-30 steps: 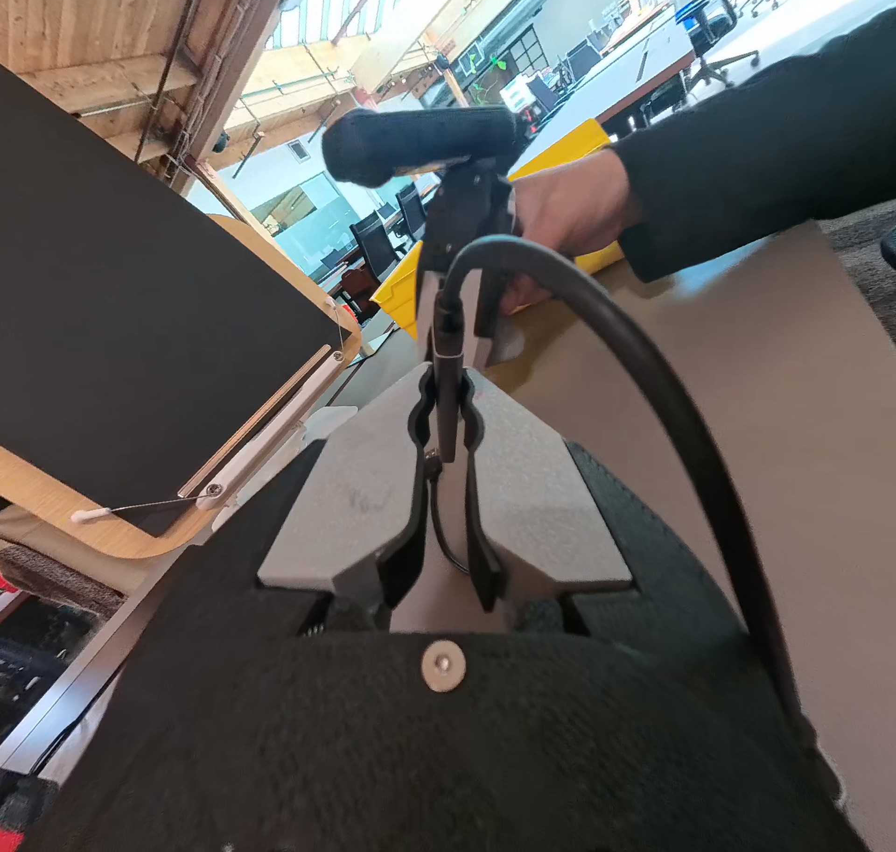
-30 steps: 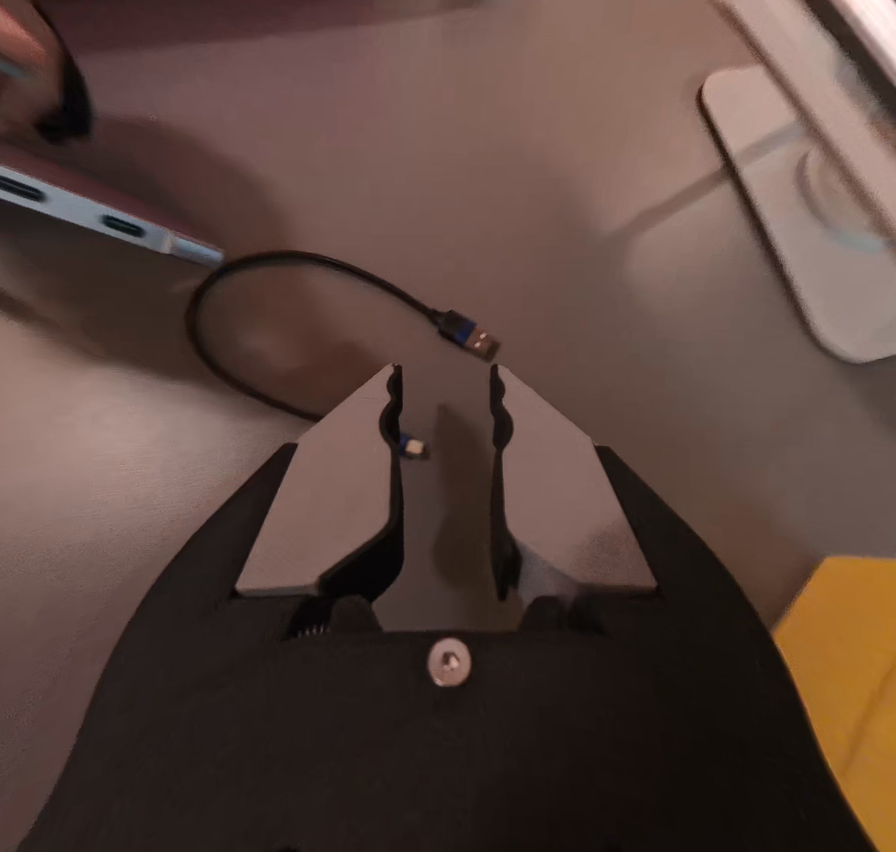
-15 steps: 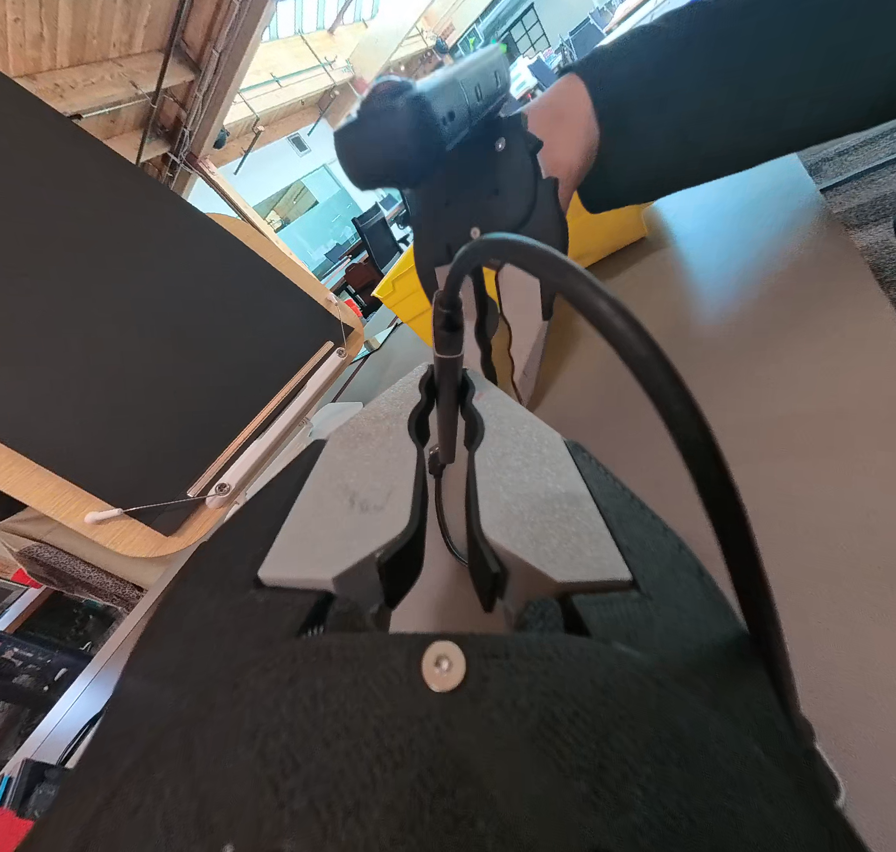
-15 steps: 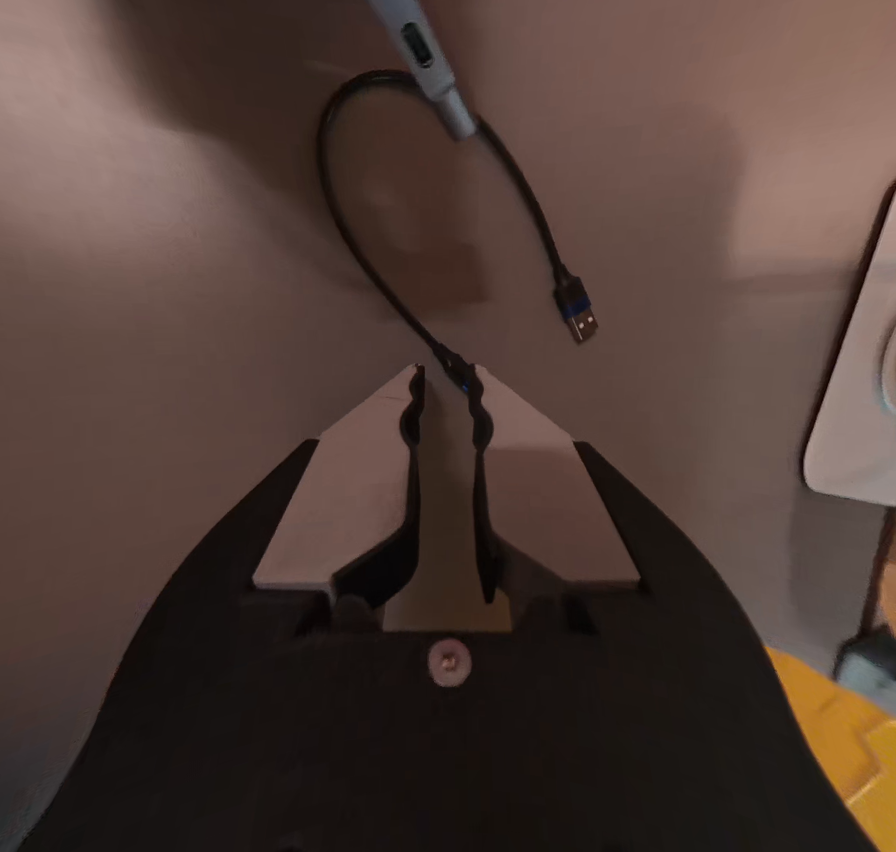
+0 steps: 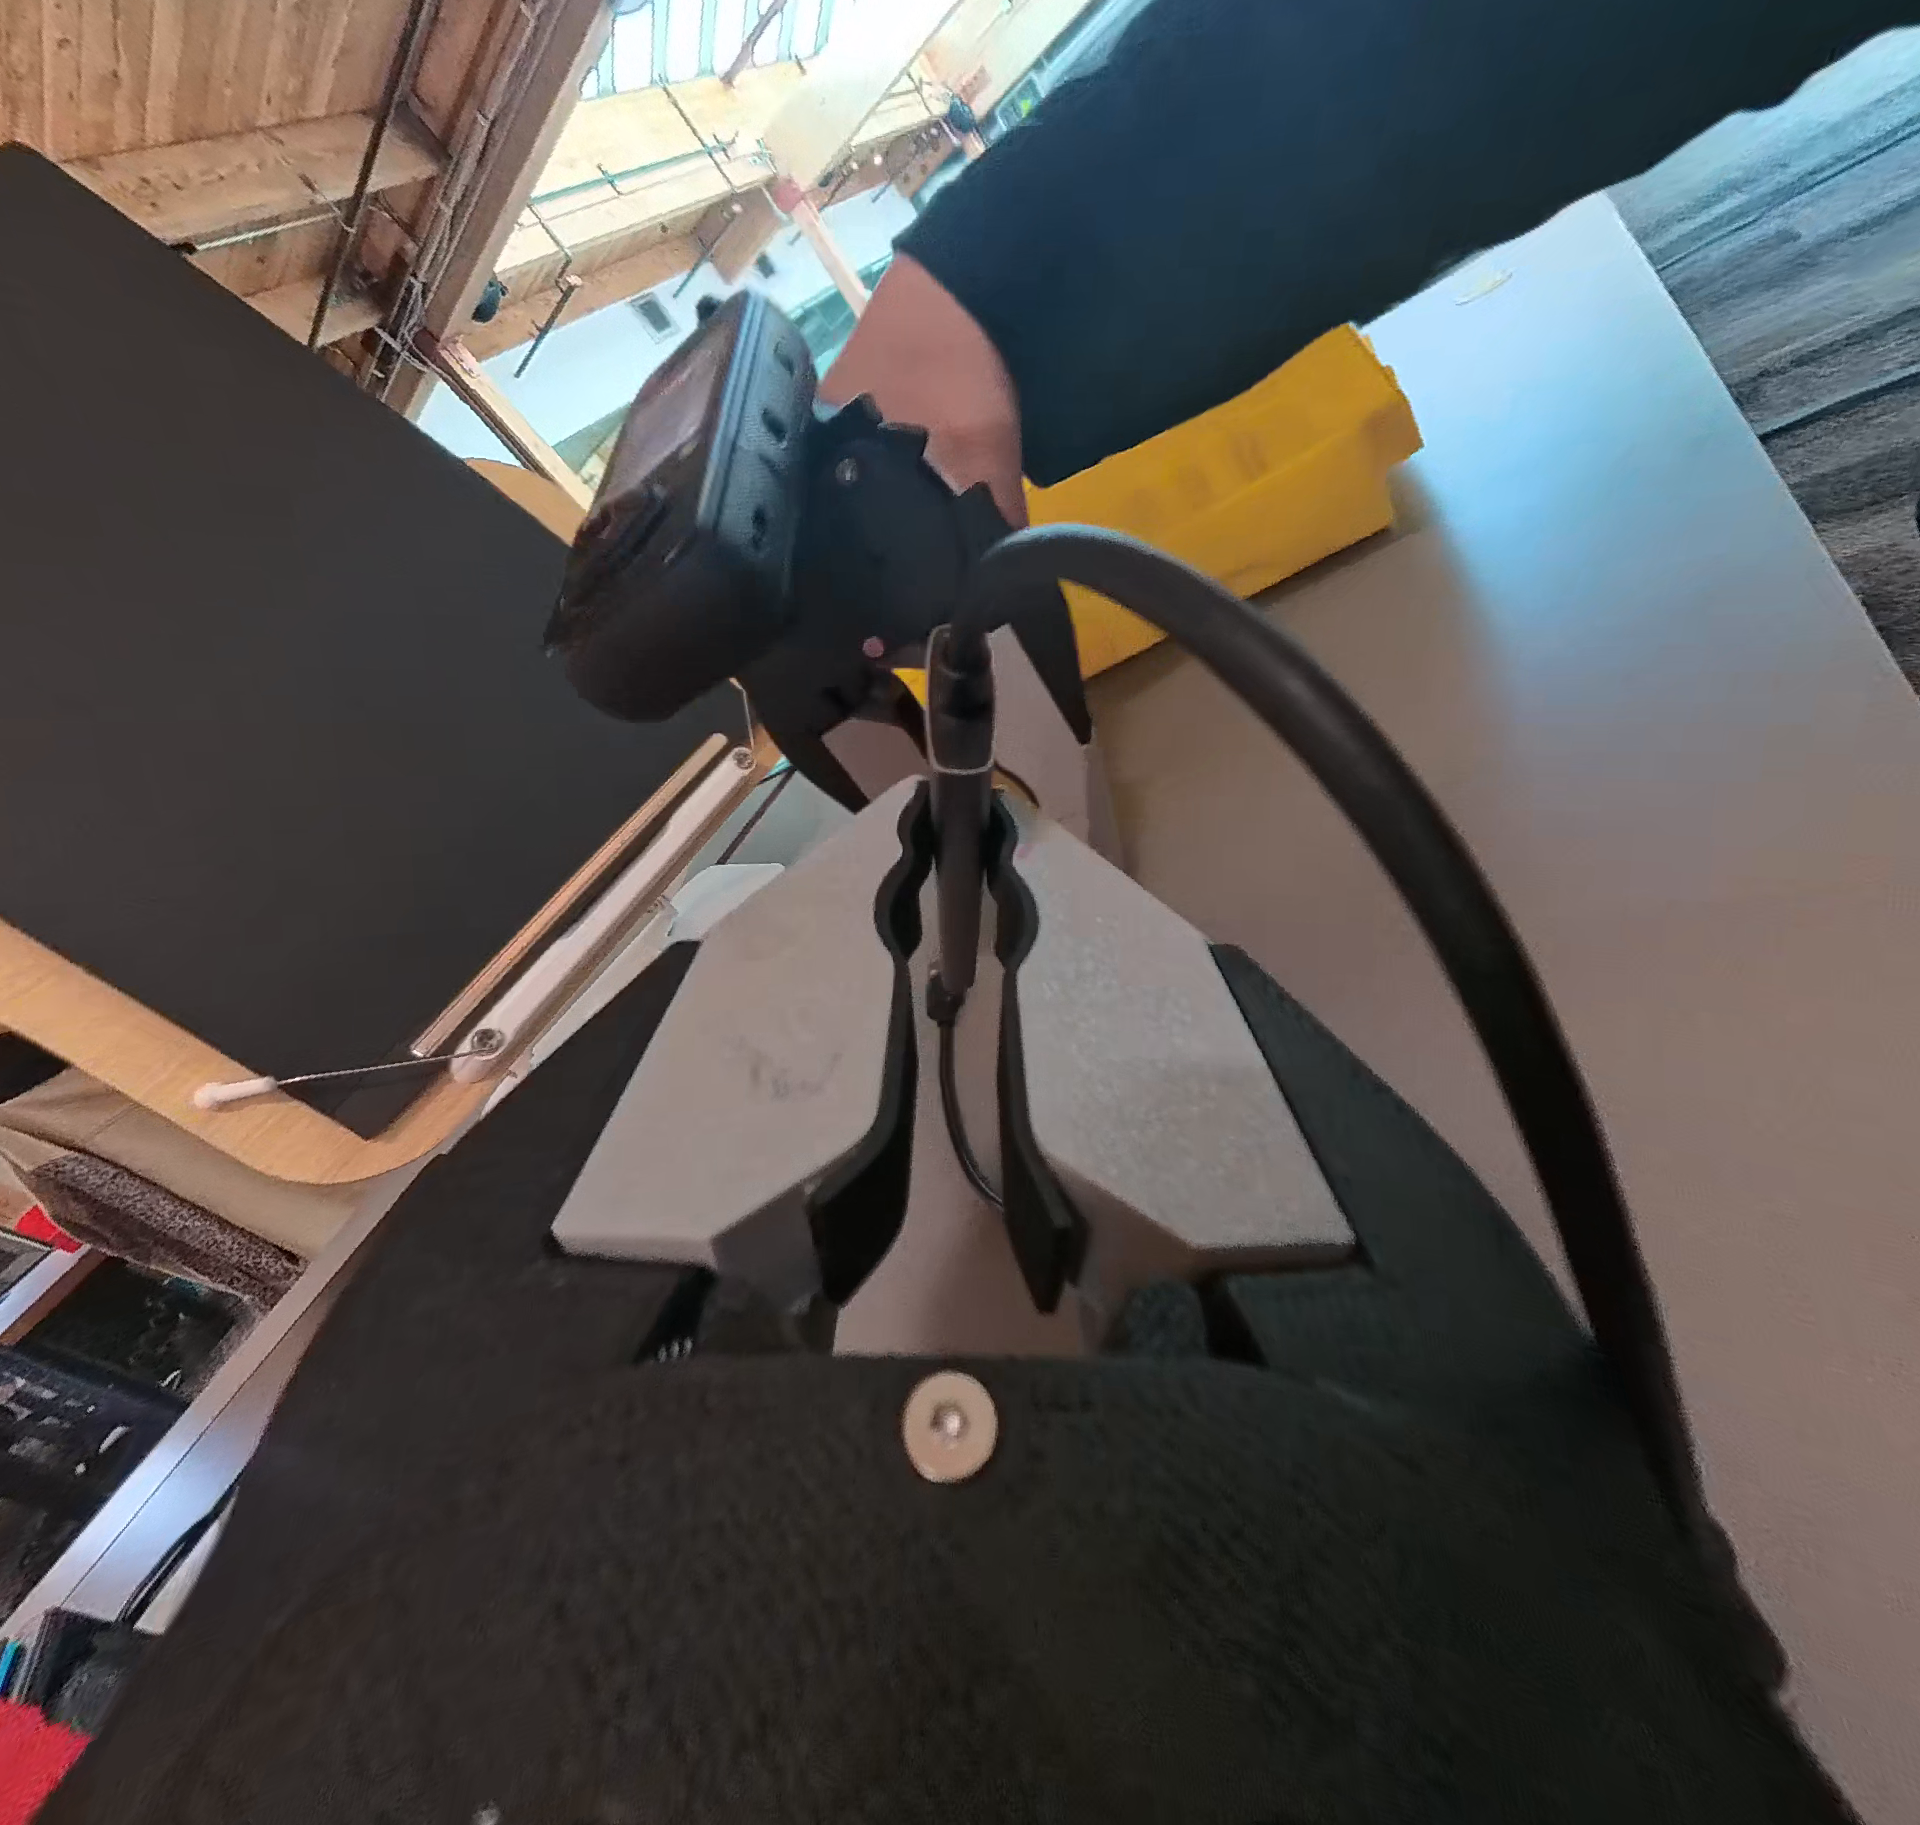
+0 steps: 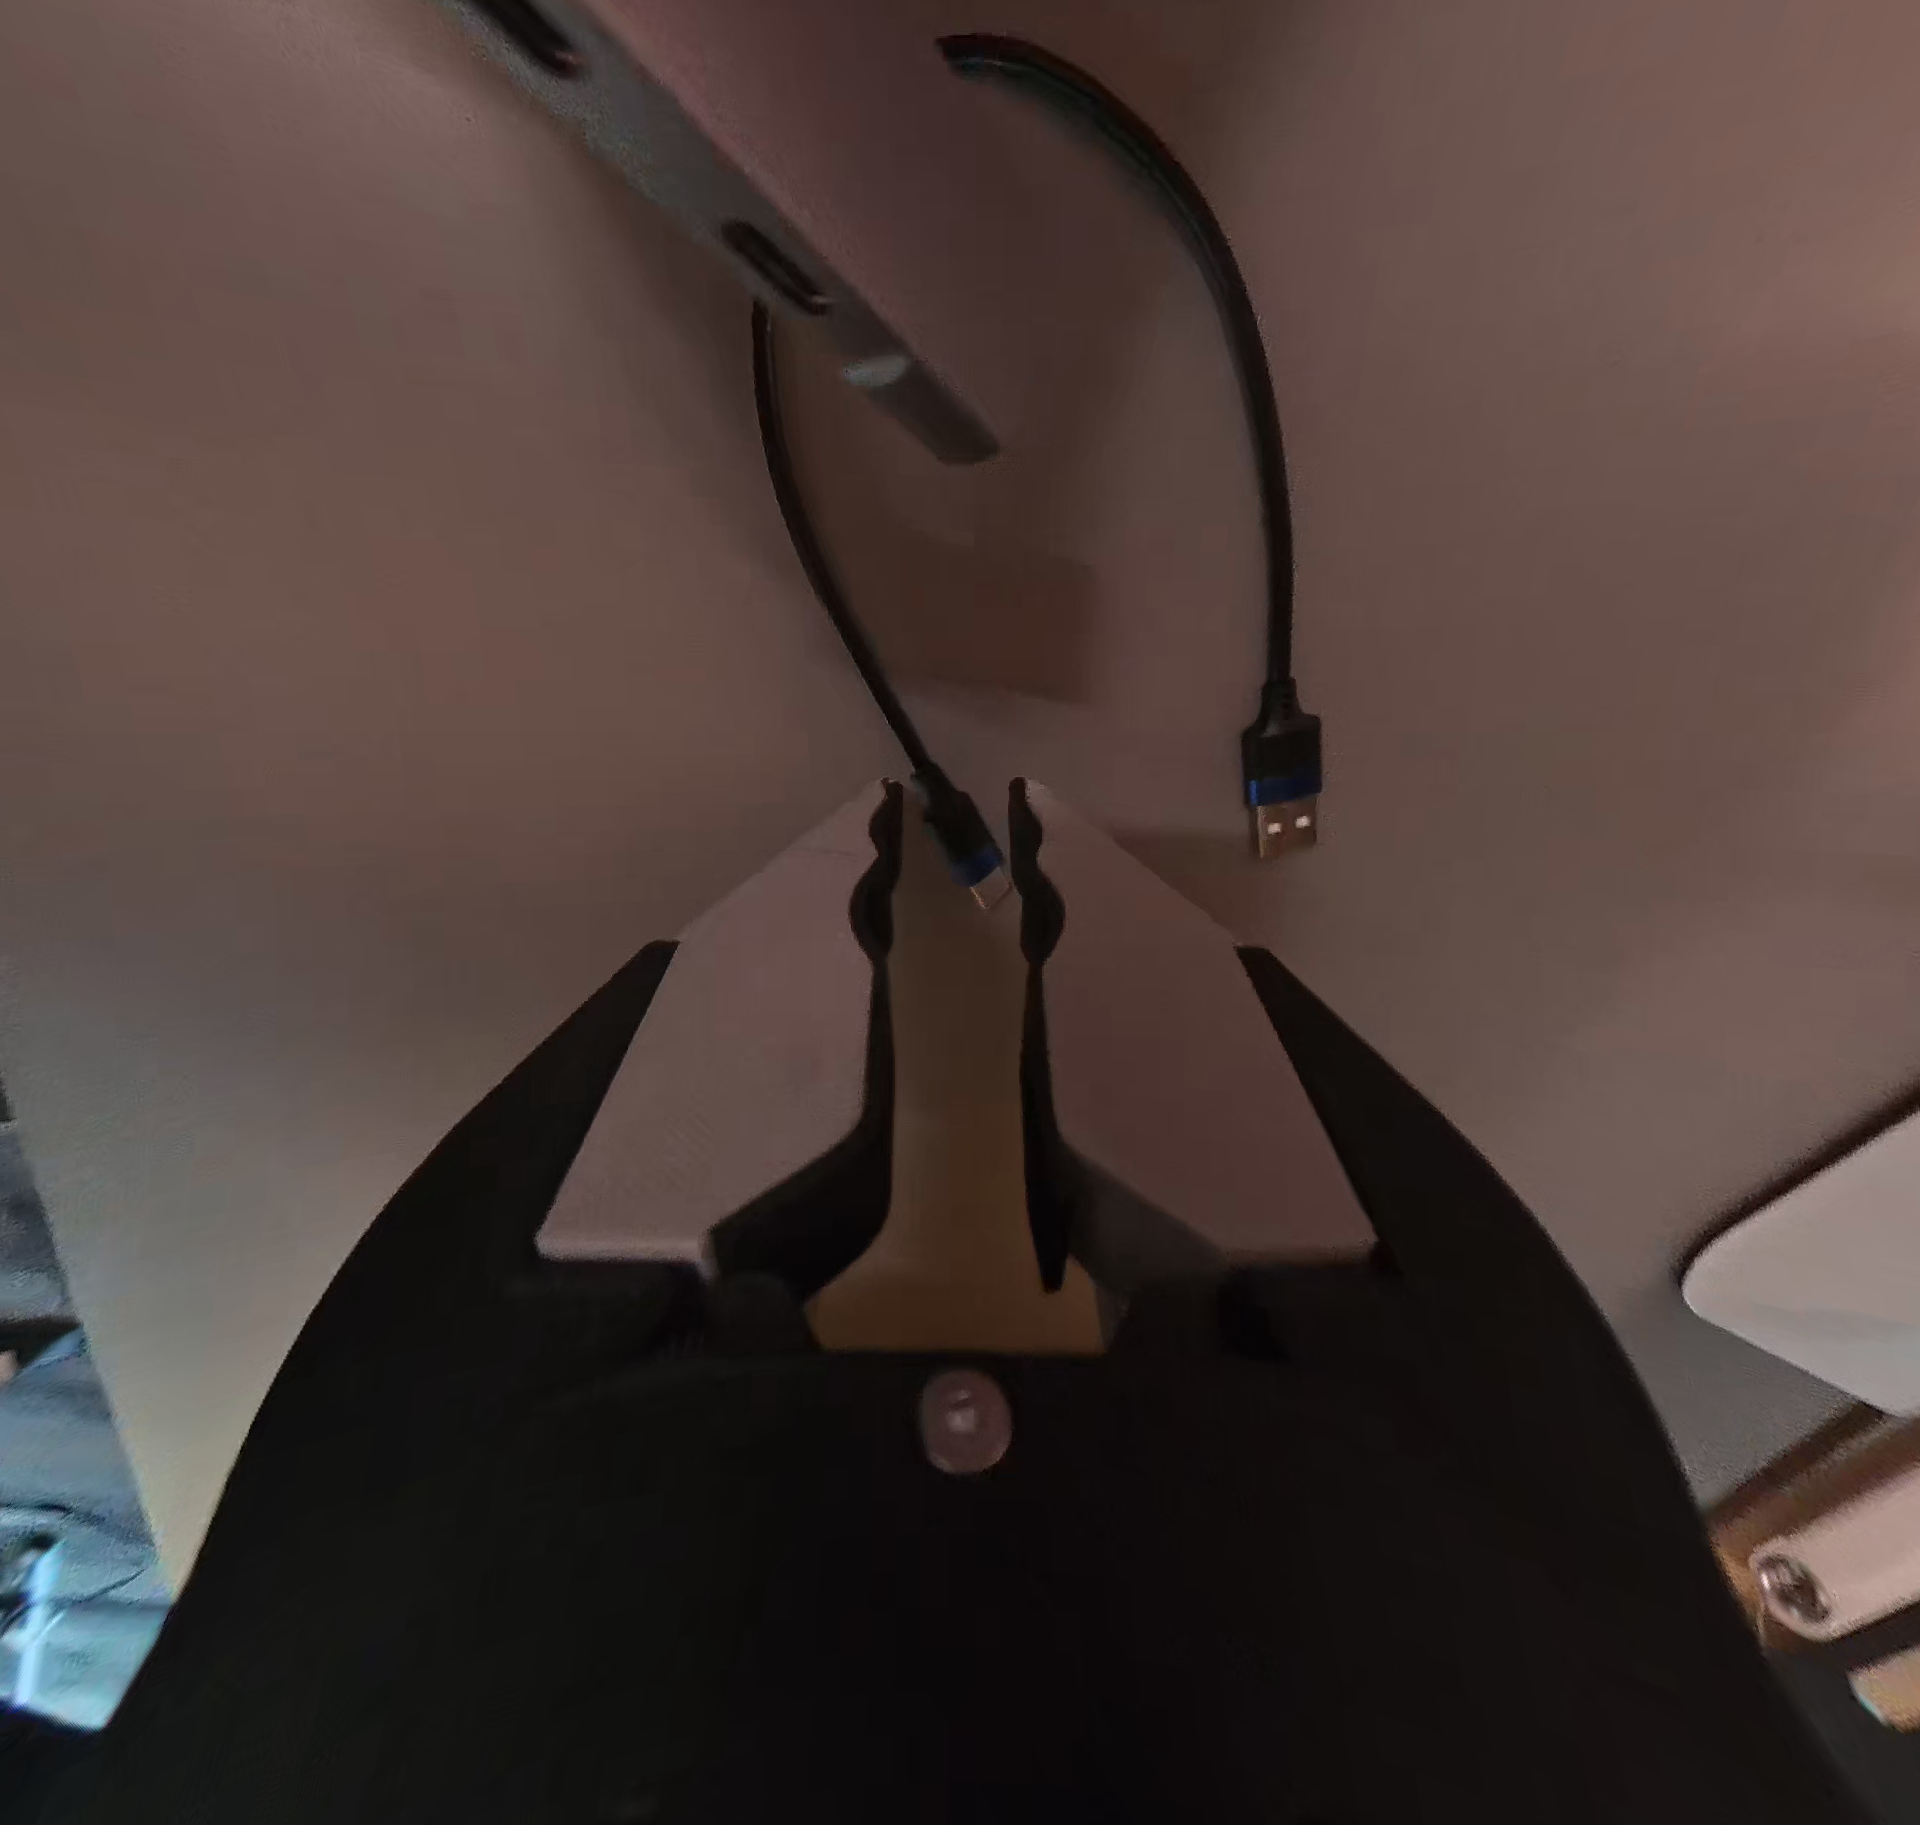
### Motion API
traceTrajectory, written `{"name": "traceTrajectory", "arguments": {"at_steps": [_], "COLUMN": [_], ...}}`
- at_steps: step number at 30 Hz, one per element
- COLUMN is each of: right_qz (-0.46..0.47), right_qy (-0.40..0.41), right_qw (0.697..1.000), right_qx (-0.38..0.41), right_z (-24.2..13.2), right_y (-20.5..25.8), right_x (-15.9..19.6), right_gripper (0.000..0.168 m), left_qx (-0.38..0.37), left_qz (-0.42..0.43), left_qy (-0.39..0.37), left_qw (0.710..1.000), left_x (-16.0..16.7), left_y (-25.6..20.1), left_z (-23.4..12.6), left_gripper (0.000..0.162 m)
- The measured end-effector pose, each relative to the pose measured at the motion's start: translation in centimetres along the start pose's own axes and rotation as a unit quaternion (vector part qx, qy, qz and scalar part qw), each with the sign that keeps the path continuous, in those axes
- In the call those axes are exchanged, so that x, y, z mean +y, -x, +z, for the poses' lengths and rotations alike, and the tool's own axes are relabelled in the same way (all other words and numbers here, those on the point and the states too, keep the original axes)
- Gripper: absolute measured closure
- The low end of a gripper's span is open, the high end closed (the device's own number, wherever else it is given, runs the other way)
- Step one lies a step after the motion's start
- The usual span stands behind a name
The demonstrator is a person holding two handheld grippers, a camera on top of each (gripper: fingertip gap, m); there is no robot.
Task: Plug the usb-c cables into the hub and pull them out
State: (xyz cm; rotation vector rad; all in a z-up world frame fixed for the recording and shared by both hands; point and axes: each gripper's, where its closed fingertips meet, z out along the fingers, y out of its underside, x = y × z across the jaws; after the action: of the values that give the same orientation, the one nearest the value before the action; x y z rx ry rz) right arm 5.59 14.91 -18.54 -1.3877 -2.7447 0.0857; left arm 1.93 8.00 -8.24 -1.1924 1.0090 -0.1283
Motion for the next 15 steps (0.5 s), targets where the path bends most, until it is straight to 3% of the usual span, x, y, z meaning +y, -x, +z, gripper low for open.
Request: {"name": "traceTrajectory", "arguments": {"at_steps": [4,15], "right_qz": [0.001,-0.001], "right_qy": [0.029,0.029], "right_qw": [0.998,0.997], "right_qx": [-0.057,-0.07], "right_z": [0.8,1.0], "right_y": [0.3,0.8], "right_x": [0.9,-0.1], "right_gripper": [0.155,0.161], "left_qx": [-0.008,0.002], "left_qz": [-0.009,-0.006], "left_qy": [-0.011,-0.01], "left_qw": [1.0,1.0], "left_x": [-0.4,-0.5], "left_y": [0.5,0.1], "left_z": [-0.3,-0.2], "left_gripper": [0.155,0.156]}}
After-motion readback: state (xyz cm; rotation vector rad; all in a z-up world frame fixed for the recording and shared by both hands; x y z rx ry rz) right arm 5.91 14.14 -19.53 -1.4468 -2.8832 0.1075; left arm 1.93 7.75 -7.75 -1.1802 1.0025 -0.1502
